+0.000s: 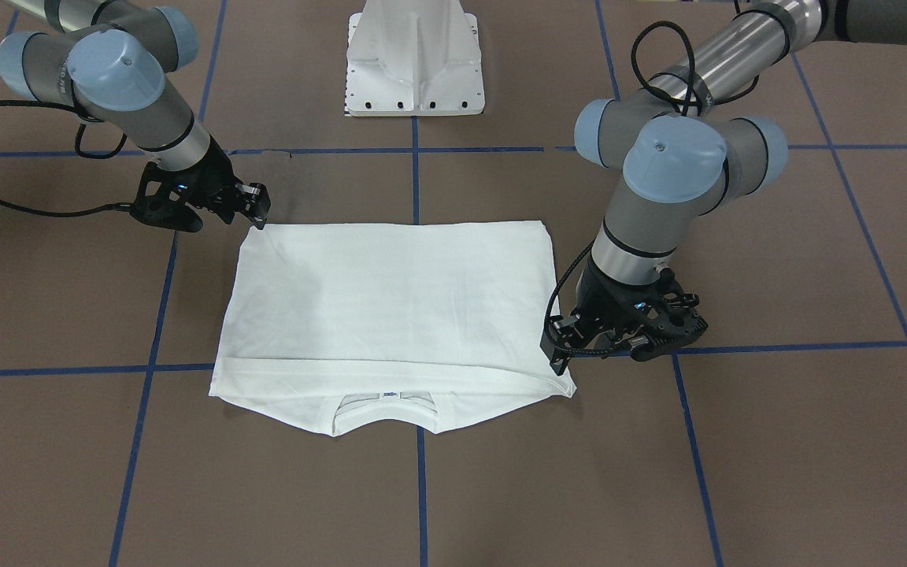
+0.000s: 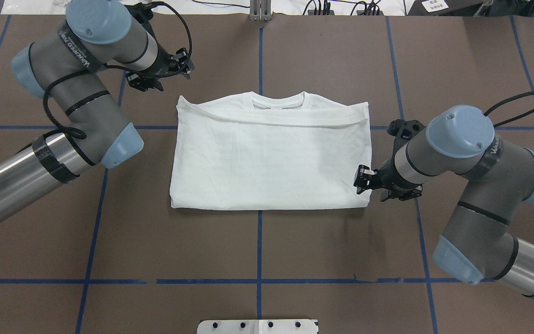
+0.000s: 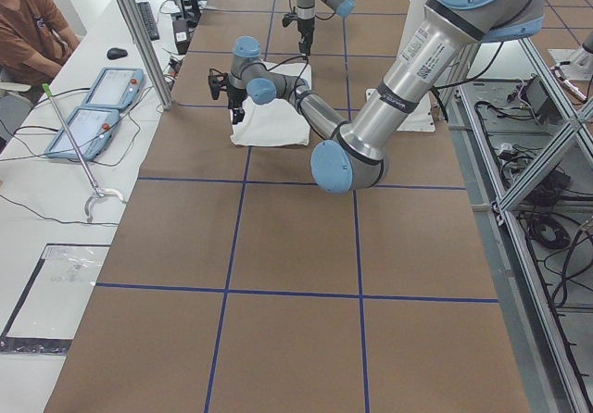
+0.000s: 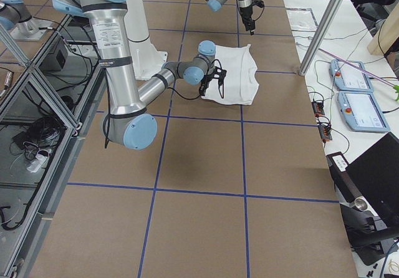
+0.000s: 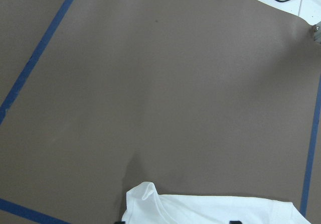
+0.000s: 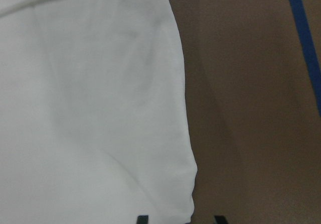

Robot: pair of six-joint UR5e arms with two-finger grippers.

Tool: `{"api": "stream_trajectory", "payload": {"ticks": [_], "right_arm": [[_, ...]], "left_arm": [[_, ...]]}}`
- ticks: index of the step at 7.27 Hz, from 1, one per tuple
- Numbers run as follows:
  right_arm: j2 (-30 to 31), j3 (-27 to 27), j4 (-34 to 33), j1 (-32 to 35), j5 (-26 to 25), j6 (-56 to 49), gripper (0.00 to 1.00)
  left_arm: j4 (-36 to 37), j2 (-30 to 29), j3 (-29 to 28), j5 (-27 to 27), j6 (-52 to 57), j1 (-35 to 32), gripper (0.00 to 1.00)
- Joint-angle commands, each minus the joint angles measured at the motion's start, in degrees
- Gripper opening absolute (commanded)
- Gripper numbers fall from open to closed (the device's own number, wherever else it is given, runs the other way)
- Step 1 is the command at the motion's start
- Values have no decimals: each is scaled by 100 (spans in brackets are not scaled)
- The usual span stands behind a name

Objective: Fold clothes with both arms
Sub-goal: 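Lower the right gripper and grasp the folded shirt's side edge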

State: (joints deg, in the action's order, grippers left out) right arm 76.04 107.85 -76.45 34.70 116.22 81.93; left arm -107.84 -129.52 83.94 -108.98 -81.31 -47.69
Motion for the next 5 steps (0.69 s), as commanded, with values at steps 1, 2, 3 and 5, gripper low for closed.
{"api": "stream_trajectory", "payload": {"ticks": [1,2,3,5], "right_arm": [[-142,-220,8,-191,-302,-28,99],[-142,-238,8,-191,-302,-28,95],[-134,-247,-1,-191,-293,-45,86],[-229,-509,16,-200,-302,-98,77]], "left_arm": [[17,14,78,52,1,-3,75],[43,14,175,78,-8,-12,75],[52,14,193,79,-8,-12,75],[52,58,193,79,19,-12,75]]}}
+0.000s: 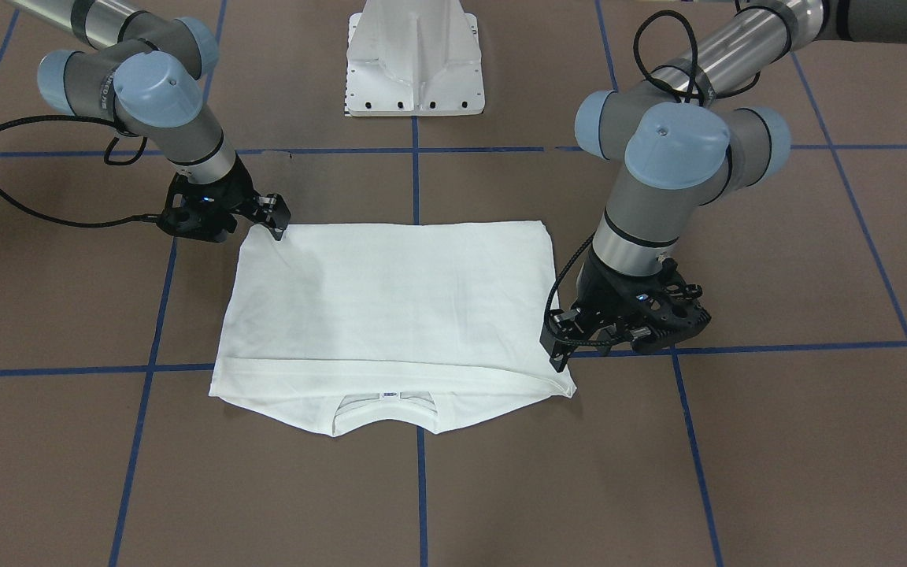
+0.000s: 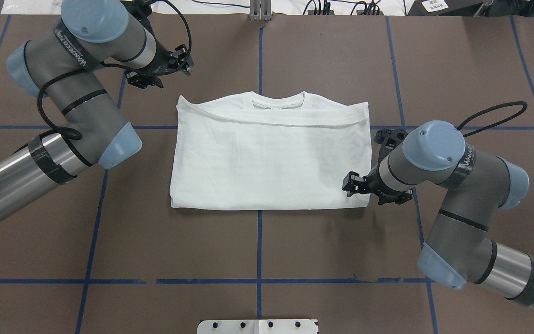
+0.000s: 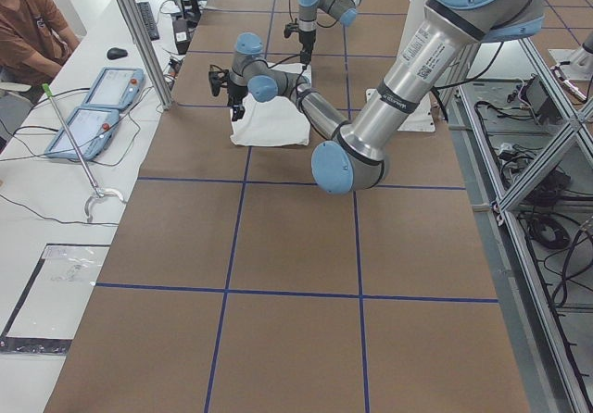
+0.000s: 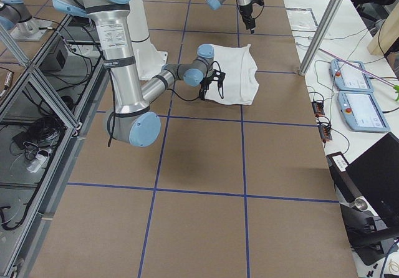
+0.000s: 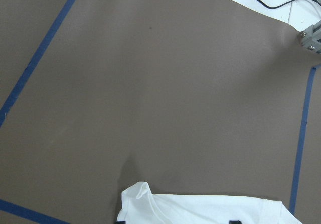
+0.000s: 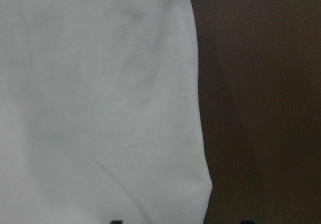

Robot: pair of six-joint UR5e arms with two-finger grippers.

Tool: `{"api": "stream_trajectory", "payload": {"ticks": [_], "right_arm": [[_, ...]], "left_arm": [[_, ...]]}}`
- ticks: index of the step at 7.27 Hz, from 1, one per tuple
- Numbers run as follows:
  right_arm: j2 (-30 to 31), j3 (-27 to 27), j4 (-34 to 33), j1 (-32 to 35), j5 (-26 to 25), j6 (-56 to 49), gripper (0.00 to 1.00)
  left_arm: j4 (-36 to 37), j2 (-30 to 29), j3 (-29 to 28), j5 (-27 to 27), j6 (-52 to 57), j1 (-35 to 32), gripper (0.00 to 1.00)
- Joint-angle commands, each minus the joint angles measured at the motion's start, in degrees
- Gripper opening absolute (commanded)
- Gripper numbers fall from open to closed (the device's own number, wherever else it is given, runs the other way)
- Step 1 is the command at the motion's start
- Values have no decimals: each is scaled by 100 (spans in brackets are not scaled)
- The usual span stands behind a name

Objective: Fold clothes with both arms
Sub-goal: 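Lower the right gripper and grasp the folded shirt's side edge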

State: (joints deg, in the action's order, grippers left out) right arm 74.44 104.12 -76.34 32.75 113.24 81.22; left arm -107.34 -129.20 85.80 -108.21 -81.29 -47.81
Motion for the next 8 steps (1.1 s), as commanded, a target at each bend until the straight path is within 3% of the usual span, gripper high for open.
{"api": "stream_trajectory", "payload": {"ticks": [1,2,3,7,8], "right_arm": [[-96,-138,5,-5,40,-19,46],[-96,-129,5,47,93,-36,9],[-96,-94,-4,82,180,-45,0],[9,125,-56,266,164,-36,0],[305,300,-65,415,164,-36,0]], "left_arm": [[3,26,7,11,25,0,74],[3,26,24,11,25,0,74],[3,26,25,11,25,-9,74],[11,18,51,11,17,-27,72],[11,18,86,20,-1,-27,72]]}}
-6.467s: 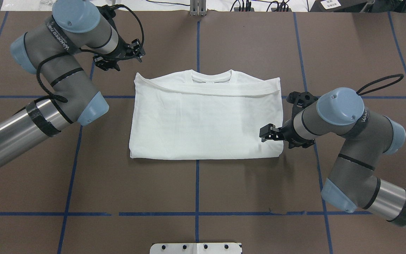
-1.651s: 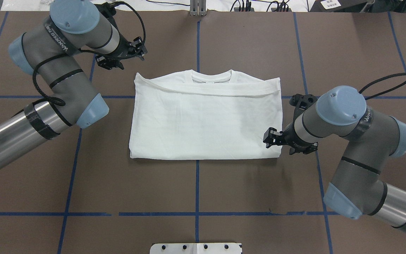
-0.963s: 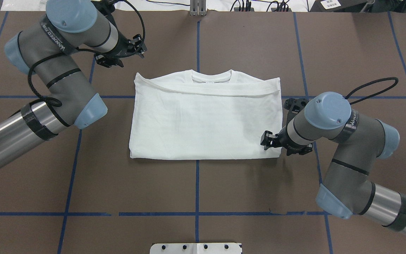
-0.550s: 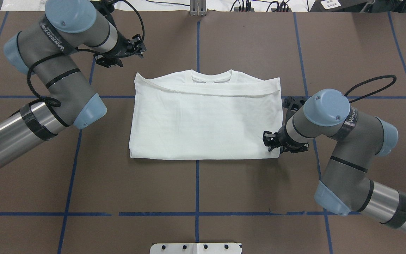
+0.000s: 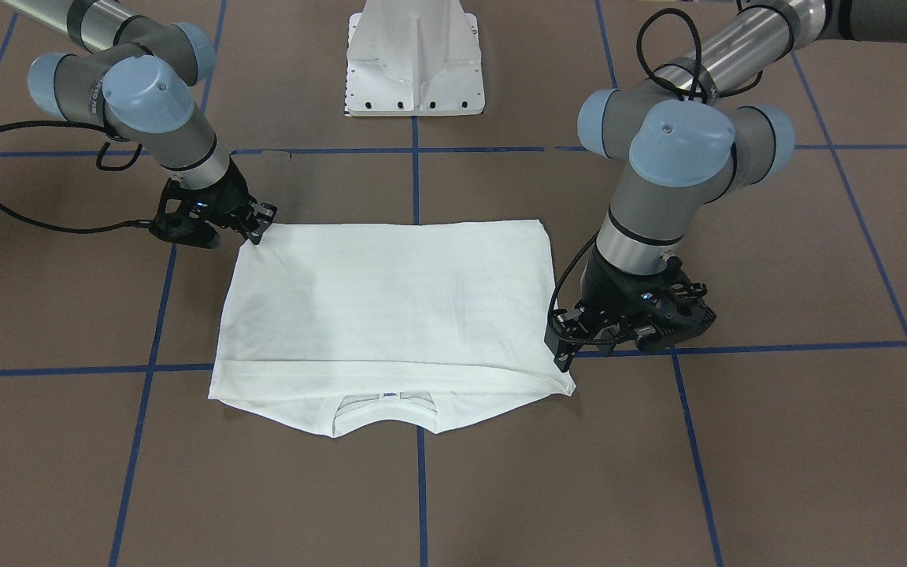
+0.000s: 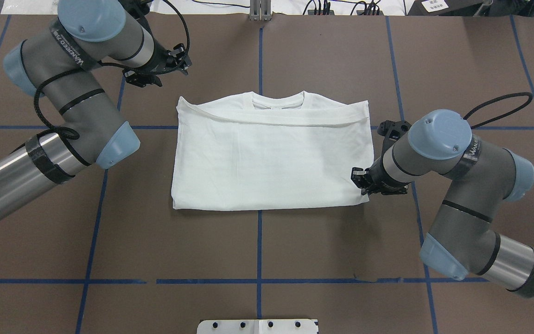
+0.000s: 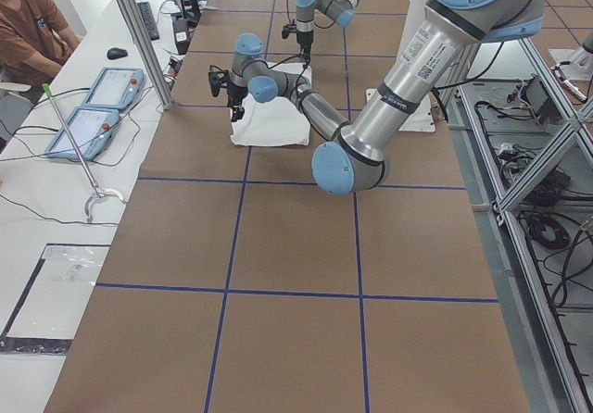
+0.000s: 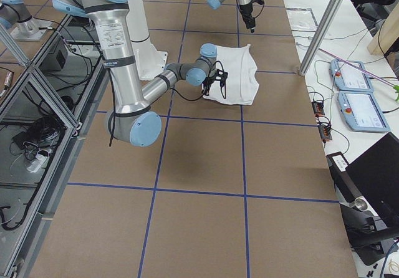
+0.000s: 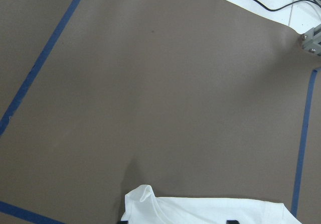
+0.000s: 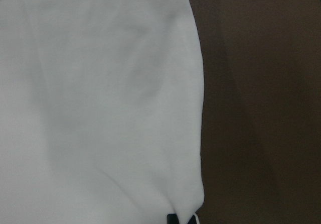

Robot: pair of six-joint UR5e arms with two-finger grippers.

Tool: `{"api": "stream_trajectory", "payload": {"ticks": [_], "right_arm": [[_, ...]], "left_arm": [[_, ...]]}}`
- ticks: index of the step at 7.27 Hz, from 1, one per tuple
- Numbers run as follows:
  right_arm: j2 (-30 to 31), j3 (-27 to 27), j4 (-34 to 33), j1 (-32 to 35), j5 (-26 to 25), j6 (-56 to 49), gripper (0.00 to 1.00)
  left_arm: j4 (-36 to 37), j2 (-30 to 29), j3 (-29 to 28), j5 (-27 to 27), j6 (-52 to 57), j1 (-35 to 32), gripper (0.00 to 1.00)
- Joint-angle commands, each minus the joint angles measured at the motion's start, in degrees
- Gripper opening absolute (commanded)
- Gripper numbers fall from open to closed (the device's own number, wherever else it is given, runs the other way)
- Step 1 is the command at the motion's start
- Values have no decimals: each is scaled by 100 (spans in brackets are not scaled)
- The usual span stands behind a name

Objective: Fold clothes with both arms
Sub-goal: 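Drag the folded shirt with the right gripper toward the robot, rotating it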

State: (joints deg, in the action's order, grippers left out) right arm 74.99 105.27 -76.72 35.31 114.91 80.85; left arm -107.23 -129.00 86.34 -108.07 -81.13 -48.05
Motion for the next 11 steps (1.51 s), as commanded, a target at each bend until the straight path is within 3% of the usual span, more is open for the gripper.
{"api": "stream_trajectory", "payload": {"ticks": [1,3,5,7,9,10,11], "right_arm": [[792,579,-18,187,-73,10,0],[1682,1178,-18,178,-57,10,0],[2882,2063,-9,-494,92,89,0],[3344,2584,-18,-1487,382,124,0],[3138,2666,-1,-2804,217,1042,0],[3101,2666,0,-3193,-28,1299,99],[2979,2683,17,-3397,-352,1624,100]], "left_arm": [[0,-11,50,5,-25,-2,72],[0,-2,50,57,-25,7,72],[18,6,102,163,-25,7,72],[-17,76,85,172,-17,24,71],[-8,68,111,172,-17,24,71],[-26,68,120,172,-8,24,71],[-26,68,120,154,-8,24,71]]}}
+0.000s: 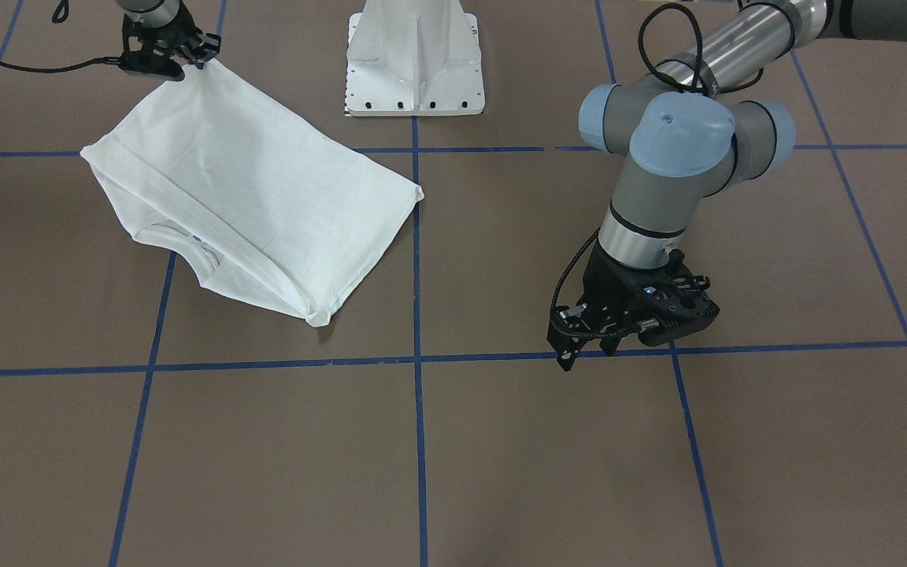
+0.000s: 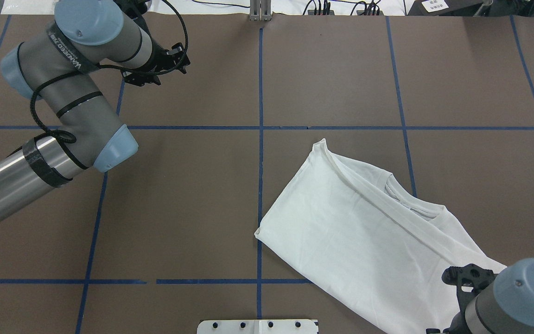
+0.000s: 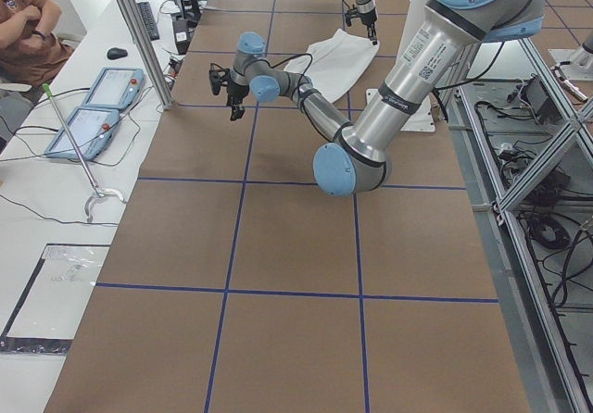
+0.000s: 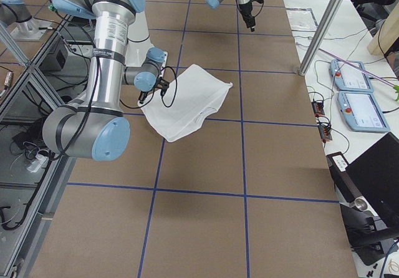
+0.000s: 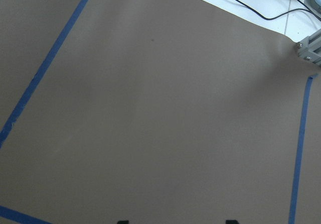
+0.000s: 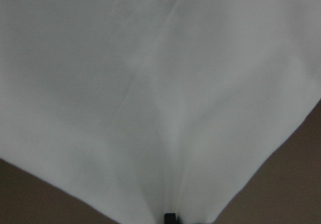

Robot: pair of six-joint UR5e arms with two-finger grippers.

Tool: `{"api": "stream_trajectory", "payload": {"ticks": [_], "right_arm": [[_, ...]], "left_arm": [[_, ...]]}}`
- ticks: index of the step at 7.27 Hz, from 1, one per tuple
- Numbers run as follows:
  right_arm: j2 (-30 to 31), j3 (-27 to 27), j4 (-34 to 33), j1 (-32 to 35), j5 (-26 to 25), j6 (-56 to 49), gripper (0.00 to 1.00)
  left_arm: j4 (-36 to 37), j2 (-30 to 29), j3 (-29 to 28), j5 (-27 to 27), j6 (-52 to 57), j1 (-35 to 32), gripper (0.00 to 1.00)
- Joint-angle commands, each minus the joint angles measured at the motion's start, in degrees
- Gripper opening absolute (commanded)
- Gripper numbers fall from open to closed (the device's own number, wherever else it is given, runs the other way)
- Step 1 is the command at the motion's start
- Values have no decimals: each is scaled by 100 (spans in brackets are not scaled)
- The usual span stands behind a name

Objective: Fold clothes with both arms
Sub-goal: 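Drag the folded shirt with the right gripper toward the robot, rotating it, then release the shirt with the right gripper while the left gripper reaches to its corner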

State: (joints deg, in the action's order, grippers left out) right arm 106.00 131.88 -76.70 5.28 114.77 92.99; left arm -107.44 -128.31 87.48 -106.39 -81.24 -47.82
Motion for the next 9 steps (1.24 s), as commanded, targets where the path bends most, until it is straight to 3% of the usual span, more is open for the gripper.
{"api": "stream_trajectory", "payload": {"ticks": [1,3,4,5,7,9], "right_arm": [[-333,22,15,-187,-358,509,100],[-903,40,32,820,-350,466,100],[-1097,40,32,1374,-350,440,100],[-1439,5,23,2006,-350,440,100],[-1783,-196,-12,3089,-253,222,100],[-1882,-460,6,3260,-279,-228,100]], "left_arm": [[-31,-1,6,-31,3,18,72],[-66,-19,33,-84,-5,271,77],[-66,-10,146,-101,-32,604,84],[-66,-10,234,-223,-154,938,98],[-49,-18,610,-339,-1275,1737,99],[-205,-53,684,-321,-1893,2214,99]]}}
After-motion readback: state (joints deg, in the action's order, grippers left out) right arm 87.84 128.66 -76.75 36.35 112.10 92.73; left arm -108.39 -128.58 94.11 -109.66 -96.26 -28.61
